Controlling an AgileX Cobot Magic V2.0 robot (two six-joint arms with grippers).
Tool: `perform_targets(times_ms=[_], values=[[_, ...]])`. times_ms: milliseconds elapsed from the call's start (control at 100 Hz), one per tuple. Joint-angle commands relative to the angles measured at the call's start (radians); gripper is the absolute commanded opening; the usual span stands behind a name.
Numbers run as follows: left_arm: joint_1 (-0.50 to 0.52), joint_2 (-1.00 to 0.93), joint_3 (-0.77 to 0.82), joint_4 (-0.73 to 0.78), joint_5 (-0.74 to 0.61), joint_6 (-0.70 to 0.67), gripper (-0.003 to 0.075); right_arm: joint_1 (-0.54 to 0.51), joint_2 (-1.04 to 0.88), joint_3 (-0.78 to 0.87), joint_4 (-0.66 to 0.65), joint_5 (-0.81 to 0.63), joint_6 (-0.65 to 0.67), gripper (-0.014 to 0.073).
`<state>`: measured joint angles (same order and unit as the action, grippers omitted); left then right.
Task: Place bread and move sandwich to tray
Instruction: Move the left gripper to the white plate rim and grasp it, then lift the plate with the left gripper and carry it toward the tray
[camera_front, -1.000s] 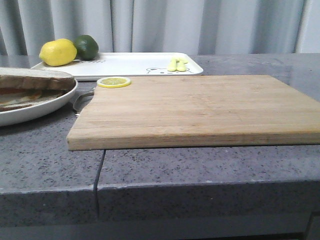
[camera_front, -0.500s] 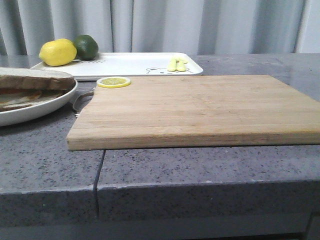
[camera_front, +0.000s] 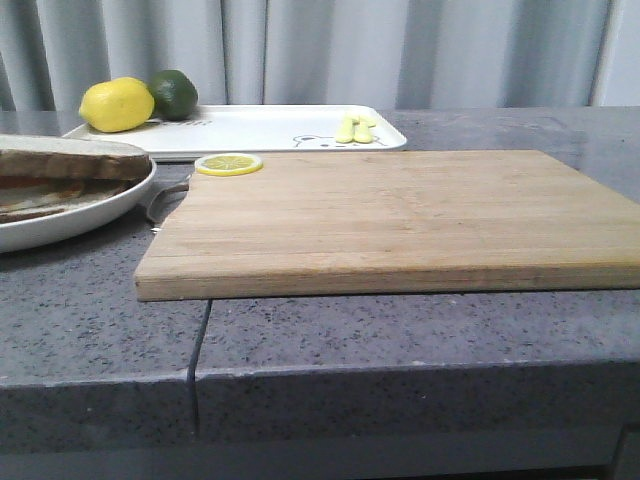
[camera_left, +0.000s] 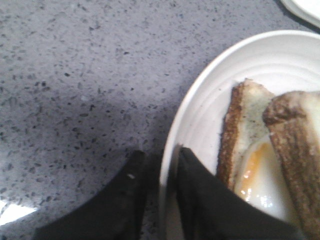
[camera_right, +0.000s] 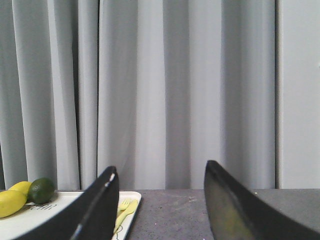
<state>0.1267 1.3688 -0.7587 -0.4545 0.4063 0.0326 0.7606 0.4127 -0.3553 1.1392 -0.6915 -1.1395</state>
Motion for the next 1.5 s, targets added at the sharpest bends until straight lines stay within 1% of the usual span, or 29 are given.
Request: perform_targets(times_ms=[0,140,400,700,930,1050,1231,1321,1411,1491], values=[[-0.007,-0.018,-0.027,-0.009,-0.029,-0.001,-0.0015,-0.005,0.004,-0.024,-0.041,-0.023,-0.012,0.0401],[-0.007,-0.018,-0.027,-0.017,-0.029,0.002,-0.0019,-0.005,0.004,-0.024,-0.041,-0.023,-0.012,0.0401],[-0.007,-0.033,-0.027,-0.091,-0.023,0.002,-0.0019,-0.005,0.004,-0.024,-0.041,-0.023,-0.012,0.0401],[-0.005,-0.171,-0.027,-0.157,-0.021,0.002,-0.0019,-0.005,0.004,-0.024,-0.041,-0.024,-0.012,0.0401],[-0.005,-0.258,-0.030,-0.238,-0.009,0.002,-0.0019,-0.005,0.004,-0.024,-0.041,-0.024,-0.012,0.0401],[-0.005,-0.262,-0.079,-0.272,0.022,0.006,-0.0019,-0.005,0.004,-0.024,-0.041,-0.023,-0.012,0.0401],[-0.005,-0.245,-0.211,-0.296,0.041,0.008,-0.0019,-0.005,0.004,-0.024,-0.041,-0.023,-0.012,0.0401],[-0.005,-0.191,-0.302,-0.300,0.102,0.008,-0.0019,-0.005,0.004,-0.024,-0.041,-0.023,-0.012,0.0401],[-0.005,-0.109,-0.392,-0.336,0.168,0.016,-0.0019,-0.005,0.004,-0.024,-0.041,-0.023,-0.012,0.0401],[-0.005,-0.026,-0.463,-0.423,0.208,0.075,-0.0019,-0.005,0.004,-0.024,-0.041,-0.024,-0.012,0.0401]])
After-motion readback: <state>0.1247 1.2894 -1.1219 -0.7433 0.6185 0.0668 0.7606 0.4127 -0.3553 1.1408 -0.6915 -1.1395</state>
